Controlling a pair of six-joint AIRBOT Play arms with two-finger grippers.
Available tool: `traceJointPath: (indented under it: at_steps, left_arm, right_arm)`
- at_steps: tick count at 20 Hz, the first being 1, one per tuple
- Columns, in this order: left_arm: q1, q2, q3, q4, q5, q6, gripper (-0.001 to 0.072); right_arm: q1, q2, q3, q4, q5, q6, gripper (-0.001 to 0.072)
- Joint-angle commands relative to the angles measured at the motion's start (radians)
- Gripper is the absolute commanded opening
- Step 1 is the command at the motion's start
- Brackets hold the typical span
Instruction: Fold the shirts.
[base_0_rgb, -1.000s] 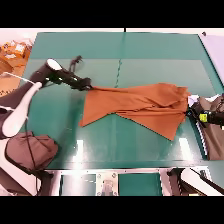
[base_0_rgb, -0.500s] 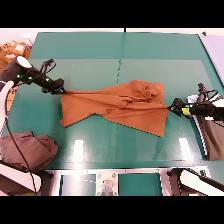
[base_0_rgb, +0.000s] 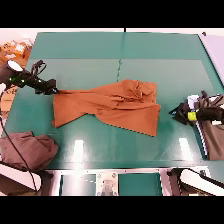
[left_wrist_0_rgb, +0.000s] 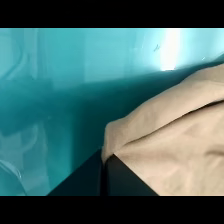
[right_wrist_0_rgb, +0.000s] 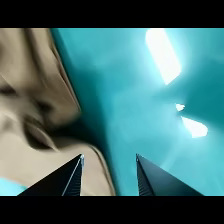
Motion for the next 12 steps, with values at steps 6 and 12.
traceJointPath:
  at_steps: [6, 12]
  left_arm:
    - [0.004, -0.001, -0.001, -0.019, -0.008, 0.011, 0.0022]
    - [0.004, -0.001, -0.001, -0.018, -0.016, 0.011, 0.0022]
  right_arm:
    - [0.282, -0.006, -0.230, 0.118, -0.140, 0.002, 0.0377]
    - [0.325, -0.006, -0.230, 0.132, -0.140, 0.002, 0.0325]
